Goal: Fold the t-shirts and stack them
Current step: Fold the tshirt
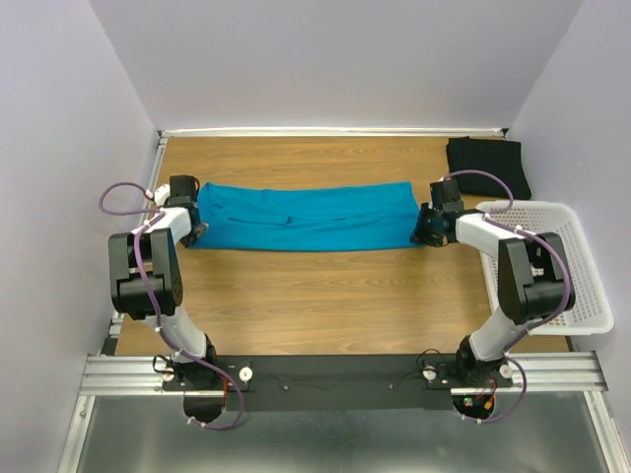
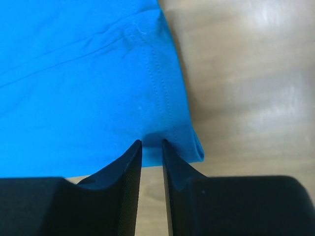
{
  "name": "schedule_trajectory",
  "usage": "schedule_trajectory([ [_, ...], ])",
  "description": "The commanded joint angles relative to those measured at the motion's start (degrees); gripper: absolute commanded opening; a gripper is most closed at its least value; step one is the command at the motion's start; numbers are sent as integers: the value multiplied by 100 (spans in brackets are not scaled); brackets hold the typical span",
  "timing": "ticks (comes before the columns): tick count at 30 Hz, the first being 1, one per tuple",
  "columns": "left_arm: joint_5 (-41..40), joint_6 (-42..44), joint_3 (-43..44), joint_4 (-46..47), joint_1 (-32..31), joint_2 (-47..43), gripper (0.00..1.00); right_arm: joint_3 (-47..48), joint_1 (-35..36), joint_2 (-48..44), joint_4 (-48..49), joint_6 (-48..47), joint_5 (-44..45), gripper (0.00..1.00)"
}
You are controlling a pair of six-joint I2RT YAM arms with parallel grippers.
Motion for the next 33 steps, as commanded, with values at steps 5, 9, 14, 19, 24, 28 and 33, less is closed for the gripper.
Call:
schedule_trajectory([
  [5,222,-274,568,-439,203,240,44,-328,-98,-622,-1279,-81,-570,41],
  [9,178,-274,1218,-763,45,170,54,172,271,-754,-1683,-529,-574,53],
  [14,-190,-344,1326,-914,-402,-540,76,1068,842,-571,-1904,-1152,-194,73],
  [19,-499,-642,1220,-1212,-1413,-911,77,1913,1211,229,-2027,-1593,216,75],
  [24,-139,-1257,1044,-1204,-2134,-648,74,2511,1397,871,-2019,-1743,542,74],
  [28,-60,-1487,1263,-1125,-2381,-253,70,2731,1397,1319,-2027,-1717,929,73],
  [33,-243,-1662,1448,-1064,-2443,371,65,2653,1449,1706,-2027,-1567,913,73],
])
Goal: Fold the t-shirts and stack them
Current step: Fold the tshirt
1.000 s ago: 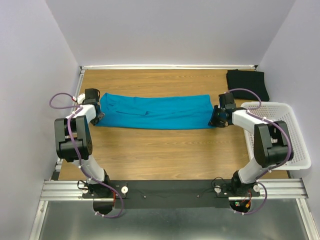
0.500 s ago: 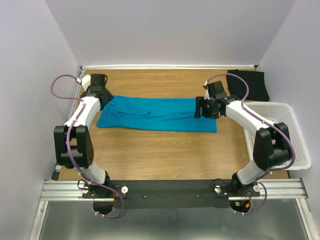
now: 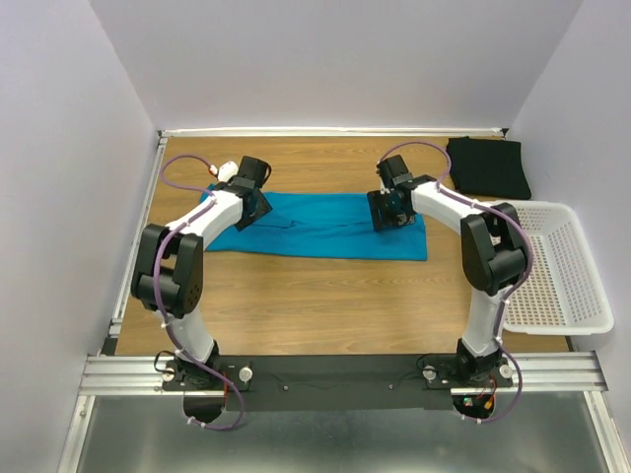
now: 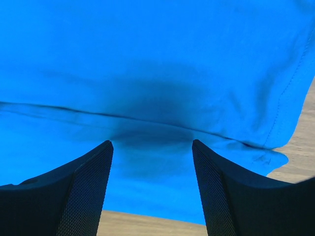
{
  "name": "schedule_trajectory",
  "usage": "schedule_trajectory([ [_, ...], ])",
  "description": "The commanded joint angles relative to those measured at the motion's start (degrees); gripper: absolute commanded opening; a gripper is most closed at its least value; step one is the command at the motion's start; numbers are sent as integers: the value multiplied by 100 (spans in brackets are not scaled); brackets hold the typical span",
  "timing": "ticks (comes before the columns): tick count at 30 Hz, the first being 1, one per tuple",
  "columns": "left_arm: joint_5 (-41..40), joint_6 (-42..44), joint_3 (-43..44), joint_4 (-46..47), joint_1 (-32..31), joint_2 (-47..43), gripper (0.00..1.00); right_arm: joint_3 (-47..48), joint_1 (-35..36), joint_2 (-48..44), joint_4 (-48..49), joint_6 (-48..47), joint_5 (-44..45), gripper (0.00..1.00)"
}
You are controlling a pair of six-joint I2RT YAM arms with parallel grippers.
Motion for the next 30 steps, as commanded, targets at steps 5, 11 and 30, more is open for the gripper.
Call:
schedule_trajectory([
  [5,-275,-150,492,-45,-19,1140,63,-523,237,111,-207,193,255,73],
  [11,-169,404,1415,-379,-1,1975,63,-1463,571,-451,-452,430,-53,73],
  [30,-232,1881,5686,-1205,60,4551,63,-69,3419,707,-1051,931,-2214,73],
])
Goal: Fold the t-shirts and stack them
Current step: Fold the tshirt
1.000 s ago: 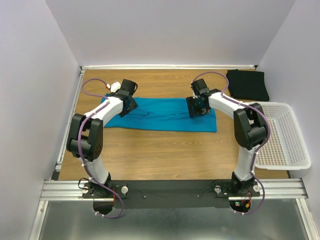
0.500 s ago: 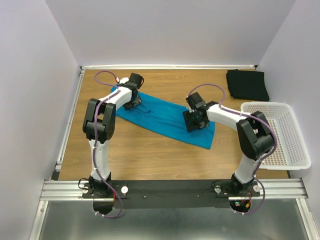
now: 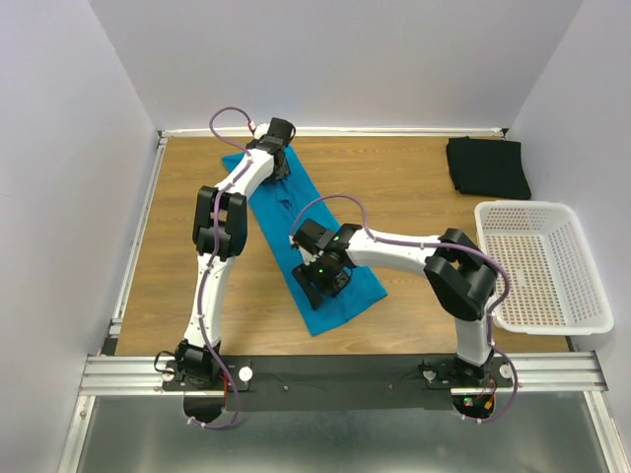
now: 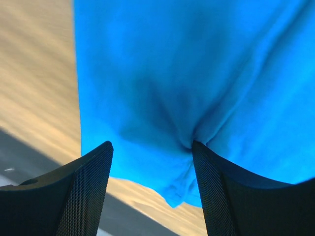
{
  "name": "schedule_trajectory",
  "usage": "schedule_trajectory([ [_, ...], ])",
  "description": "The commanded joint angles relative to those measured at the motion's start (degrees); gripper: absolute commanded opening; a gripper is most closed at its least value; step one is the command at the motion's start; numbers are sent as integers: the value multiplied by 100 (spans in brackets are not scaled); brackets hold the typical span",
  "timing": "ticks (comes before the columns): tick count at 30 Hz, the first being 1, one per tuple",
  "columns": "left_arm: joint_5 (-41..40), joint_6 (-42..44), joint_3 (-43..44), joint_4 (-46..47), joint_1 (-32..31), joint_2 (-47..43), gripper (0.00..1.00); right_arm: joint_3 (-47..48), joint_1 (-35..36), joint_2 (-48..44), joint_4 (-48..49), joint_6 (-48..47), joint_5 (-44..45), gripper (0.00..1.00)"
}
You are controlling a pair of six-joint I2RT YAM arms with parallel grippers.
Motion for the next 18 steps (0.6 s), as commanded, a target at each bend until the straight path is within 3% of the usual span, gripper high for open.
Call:
schedule_trajectory([
  [1,5,294,456,-84,41,411,63,306,221,810,-168,184,-818,74],
  [8,198,821,554,689,23,473,63,852,248,1224,-168,386,-670,73],
  [12,269,1033,642,1023,32,377,67,984,248,988,-176,395,-109,74],
  [18,208,919,247,1524,32,-843,79,985,239,128,-211,343,604,78],
])
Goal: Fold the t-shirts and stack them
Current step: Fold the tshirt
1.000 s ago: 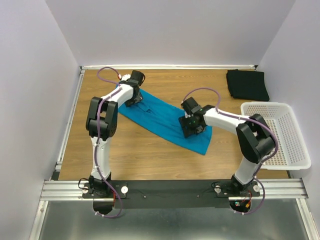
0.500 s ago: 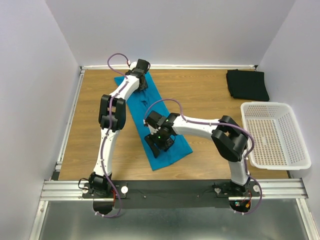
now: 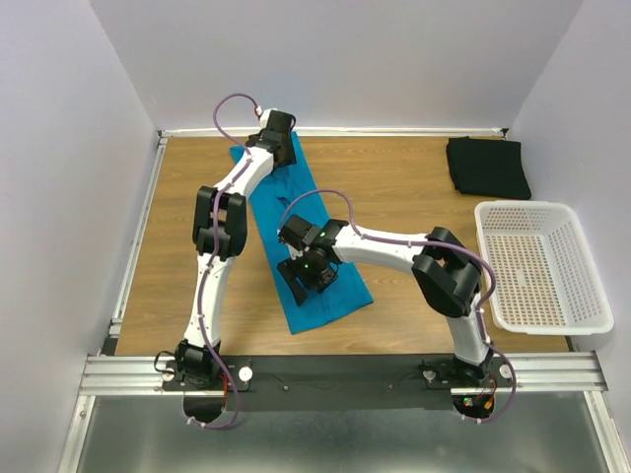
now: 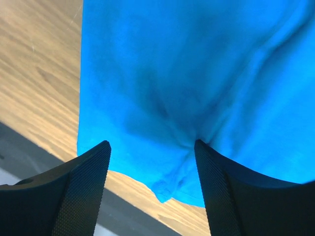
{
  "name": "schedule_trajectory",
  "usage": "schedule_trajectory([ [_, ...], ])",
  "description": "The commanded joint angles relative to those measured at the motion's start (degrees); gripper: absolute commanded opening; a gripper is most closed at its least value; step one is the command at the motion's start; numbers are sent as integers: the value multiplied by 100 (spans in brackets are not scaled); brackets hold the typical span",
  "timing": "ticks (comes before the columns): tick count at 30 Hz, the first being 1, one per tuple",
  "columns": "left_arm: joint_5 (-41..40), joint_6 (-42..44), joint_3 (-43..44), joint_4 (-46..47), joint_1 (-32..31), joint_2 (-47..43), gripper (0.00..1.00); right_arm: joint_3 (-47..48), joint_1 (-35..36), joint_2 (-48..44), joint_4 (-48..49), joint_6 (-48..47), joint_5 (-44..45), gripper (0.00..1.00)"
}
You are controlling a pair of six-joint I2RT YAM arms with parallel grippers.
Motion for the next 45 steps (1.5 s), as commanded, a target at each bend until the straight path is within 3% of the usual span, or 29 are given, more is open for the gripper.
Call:
schedule_trajectory([
  [1,-11,-41,-121,591,32,-1128,80,-97,34,-588,-28,-66,776,78],
  [6,-265,-812,-437,-248,-90,-1894,82,-510,25,-1151,-177,-32,1082,79],
  [10,-214,-1261,-1128,-840,-353,-2227,73,-906,7,-1643,-177,161,1407,79],
  [13,-328,-1403,-1937,-675,-617,-2474,68,-1135,-28,-1898,-169,258,1523,82],
  [18,-345,-1649,-2511,-498,-653,-2448,63,-1179,-45,-1706,-142,127,1155,82],
  [27,-564,-1598,-2205,-481,-636,-1755,62,-1100,-37,-1302,7,30,679,80],
  [45,-117,-955,-290,-788,-267,144,56,-318,-89,-493,51,-146,960,80],
])
